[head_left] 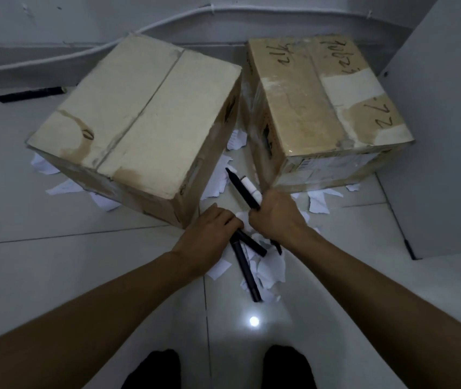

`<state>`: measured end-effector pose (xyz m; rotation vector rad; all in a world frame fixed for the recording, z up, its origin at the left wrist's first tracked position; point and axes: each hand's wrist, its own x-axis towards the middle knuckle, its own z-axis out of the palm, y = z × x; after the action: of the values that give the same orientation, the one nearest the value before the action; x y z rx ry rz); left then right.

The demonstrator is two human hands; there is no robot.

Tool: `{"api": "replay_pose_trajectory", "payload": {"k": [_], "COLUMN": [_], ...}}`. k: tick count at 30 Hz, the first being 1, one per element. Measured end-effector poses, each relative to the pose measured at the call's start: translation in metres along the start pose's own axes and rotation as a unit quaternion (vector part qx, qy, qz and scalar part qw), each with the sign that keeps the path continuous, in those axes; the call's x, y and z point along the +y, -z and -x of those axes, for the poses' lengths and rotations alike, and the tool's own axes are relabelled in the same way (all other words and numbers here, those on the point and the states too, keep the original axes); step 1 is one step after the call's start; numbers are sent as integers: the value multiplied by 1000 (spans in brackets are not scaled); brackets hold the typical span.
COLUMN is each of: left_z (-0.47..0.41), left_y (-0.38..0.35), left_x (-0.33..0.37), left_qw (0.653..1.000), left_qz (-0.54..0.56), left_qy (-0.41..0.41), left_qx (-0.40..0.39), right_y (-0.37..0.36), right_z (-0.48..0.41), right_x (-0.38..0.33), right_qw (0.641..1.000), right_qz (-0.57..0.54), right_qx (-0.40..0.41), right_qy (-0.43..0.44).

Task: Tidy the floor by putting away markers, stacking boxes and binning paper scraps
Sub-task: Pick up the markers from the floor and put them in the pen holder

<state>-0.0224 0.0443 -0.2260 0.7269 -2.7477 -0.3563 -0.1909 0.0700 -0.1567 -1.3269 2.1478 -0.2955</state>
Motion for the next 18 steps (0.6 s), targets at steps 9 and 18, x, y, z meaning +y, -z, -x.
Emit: {"api": "replay_pose_trajectory", "payload": {"k": [9, 18], "left_z": [-1, -23], "left_y": [15, 8], "left_x": [14, 15], "left_qw": [991, 981], "left_qz": [-46, -46], "left_qy": [-36, -54], "left_qx": [-117, -179], "right_y": [30, 15], "right_z": [32, 37], "right_x": [55, 74], "right_qw": [980, 977], "right_qz": [-165, -189], "right_qx": [-79, -62], "right_qy": [-77, -76]}}
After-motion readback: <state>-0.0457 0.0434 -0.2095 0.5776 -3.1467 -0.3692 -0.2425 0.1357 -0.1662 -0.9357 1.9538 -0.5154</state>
